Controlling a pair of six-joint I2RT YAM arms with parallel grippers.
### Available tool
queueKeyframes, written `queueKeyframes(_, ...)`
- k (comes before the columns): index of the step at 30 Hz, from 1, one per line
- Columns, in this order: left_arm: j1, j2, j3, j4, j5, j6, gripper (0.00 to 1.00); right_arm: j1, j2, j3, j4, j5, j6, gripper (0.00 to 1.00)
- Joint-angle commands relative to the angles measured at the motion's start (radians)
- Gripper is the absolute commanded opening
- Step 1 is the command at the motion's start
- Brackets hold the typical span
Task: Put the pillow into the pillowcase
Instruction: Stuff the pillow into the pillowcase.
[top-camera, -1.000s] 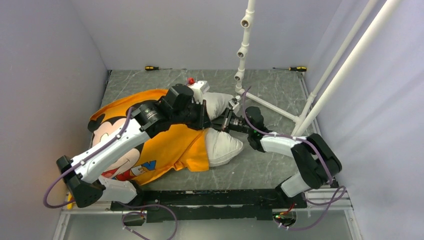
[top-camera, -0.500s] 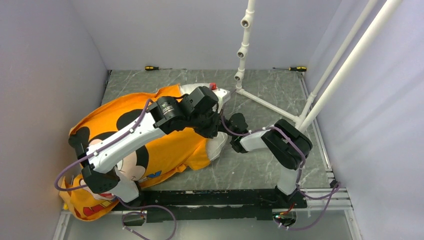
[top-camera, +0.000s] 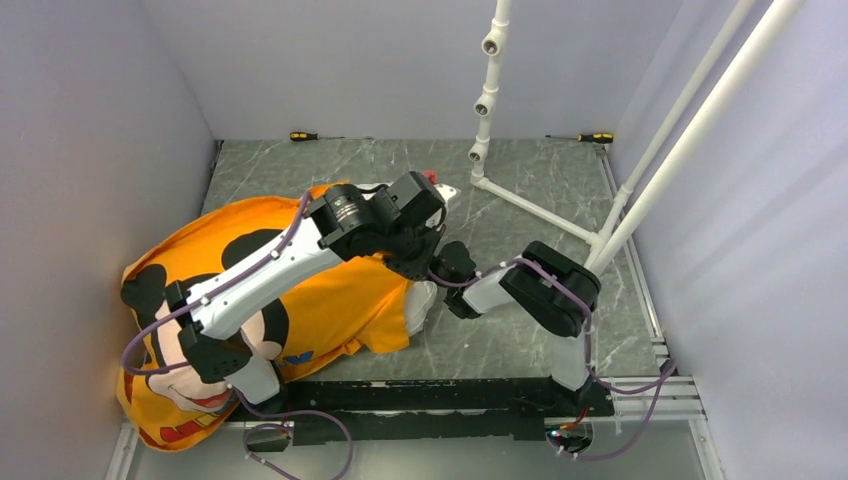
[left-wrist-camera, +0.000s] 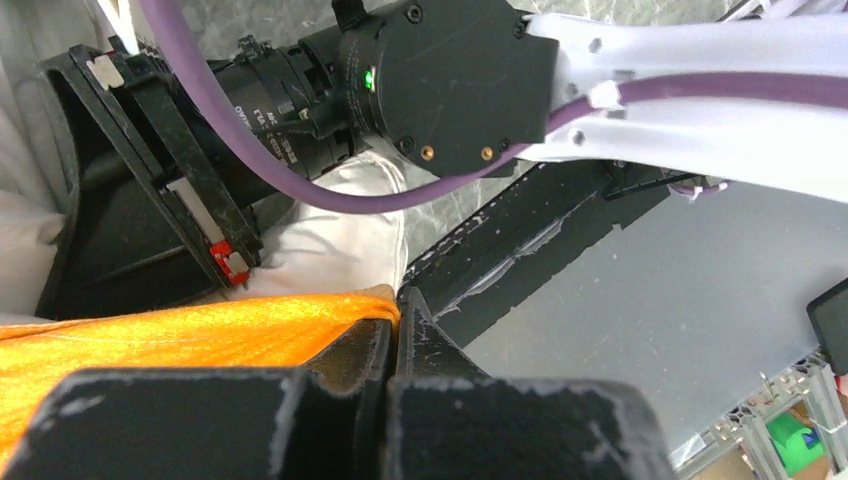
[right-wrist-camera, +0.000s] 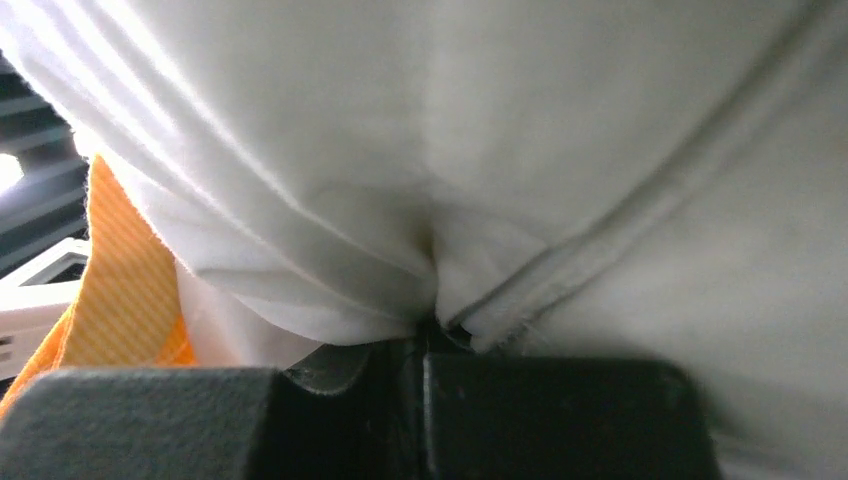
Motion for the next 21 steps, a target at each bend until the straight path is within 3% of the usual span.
queueKeyframes(1, -0.067, 0.072, 0.175, 0.683, 0.296, -0.112, 0.0, 0.161, -0.163, -0.032, -0.067, -0.11, -0.154, 0.0)
queueKeyframes(8, -0.085, 0.159, 0.28, 0.725, 0.348, -0.129, 0.0, 0.164, -0.517, -0.116, -0.441, 0.011, -0.404, 0.0)
queueKeyframes(12, -0.088, 0.209, 0.357, 0.746, 0.381, -0.135, 0.0, 0.163, -0.742, -0.196, -0.628, 0.173, -0.464, 0.0)
queueKeyframes(17, -0.088, 0.251, 0.387, 0.804, 0.417, -0.148, 0.0, 0.163, -0.927, -0.301, -0.689, 0.312, -0.45, 0.0)
queueKeyframes(21, -0.088, 0.256, 0.366, 0.827, 0.415, -0.161, 0.0, 0.168, -0.892, -0.342, -0.548, 0.31, -0.435, 0.0)
